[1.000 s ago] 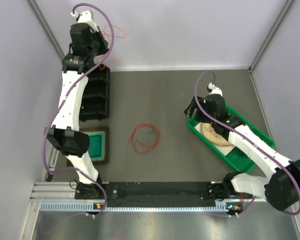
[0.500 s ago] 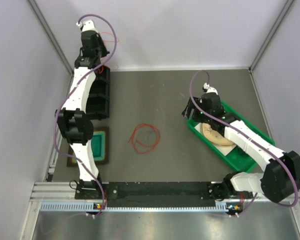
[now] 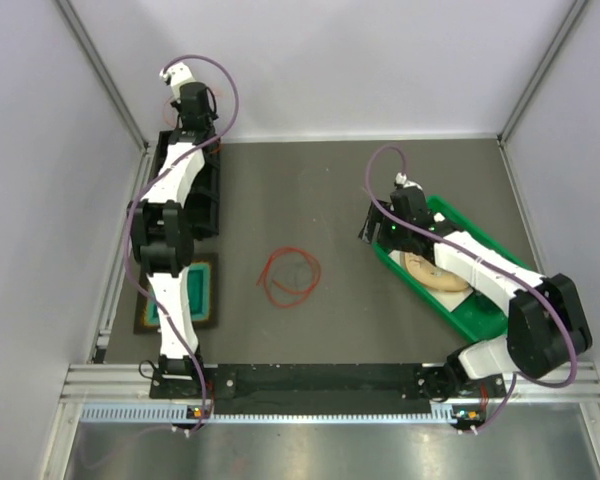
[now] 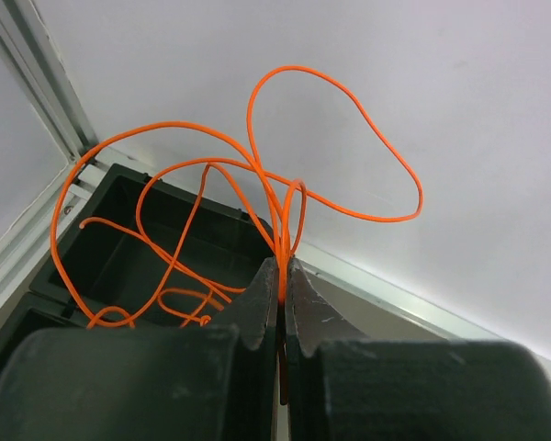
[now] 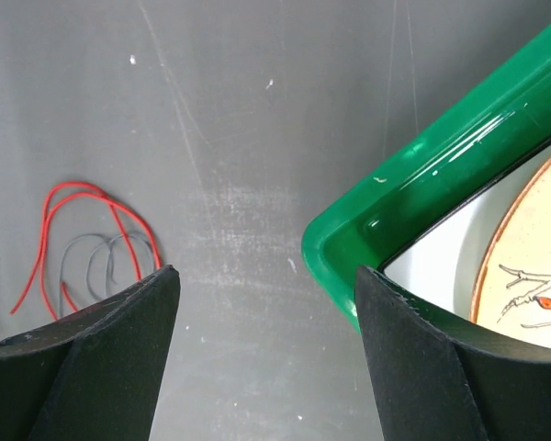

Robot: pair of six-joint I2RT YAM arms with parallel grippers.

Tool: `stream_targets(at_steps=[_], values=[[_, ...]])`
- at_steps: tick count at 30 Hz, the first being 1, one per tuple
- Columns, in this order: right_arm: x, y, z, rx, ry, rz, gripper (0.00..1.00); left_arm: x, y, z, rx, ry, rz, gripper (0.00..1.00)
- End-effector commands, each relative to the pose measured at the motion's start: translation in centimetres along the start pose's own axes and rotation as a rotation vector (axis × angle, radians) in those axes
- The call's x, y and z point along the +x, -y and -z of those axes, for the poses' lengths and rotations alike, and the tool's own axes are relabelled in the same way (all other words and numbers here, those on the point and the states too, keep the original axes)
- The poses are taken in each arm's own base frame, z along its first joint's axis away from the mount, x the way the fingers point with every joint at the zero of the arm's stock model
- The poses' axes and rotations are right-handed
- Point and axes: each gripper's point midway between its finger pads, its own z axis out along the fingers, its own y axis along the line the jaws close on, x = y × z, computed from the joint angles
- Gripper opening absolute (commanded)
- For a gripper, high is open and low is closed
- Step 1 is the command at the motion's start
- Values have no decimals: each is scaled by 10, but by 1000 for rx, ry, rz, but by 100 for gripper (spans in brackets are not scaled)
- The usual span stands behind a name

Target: Untangle the cables

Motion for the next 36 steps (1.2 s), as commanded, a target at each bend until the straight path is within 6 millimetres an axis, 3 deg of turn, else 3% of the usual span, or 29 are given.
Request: stream_targets(at_steps=[1, 5, 10, 14, 17, 20, 30, 33, 35, 36], values=[[-29, -20, -2, -46, 62, -15, 76, -36, 0, -13, -40, 136, 45, 0], [-26, -21, -7, -50, 48, -15, 76, -47, 1, -17, -40, 187, 48, 0], [-24, -19, -10, -43, 40, -16, 76, -43, -2, -27, -69, 191, 30, 0], [-23, -19, -11, -43, 38, -16, 76, -17, -13, -36, -97, 124, 36, 0], [-22, -20, -12, -50, 35, -16, 76, 9, -47, -51, -121, 27, 105, 0], [-22, -21, -12, -57, 34, -13, 76, 36, -68, -62, -147, -27, 122, 0], [-21, -21, -16, -58, 29, -22, 76, 57, -68, -67, -116, -85, 78, 0], [-21, -22, -17, -60, 30, -23, 76, 60, -60, -68, -73, -100, 78, 0], [-21, -22, -18, -61, 31, -26, 76, 73, -53, -71, -28, -141, 67, 0], [-20, -21, -19, -57, 26, -24, 76, 64, -47, -73, -11, -130, 72, 0]])
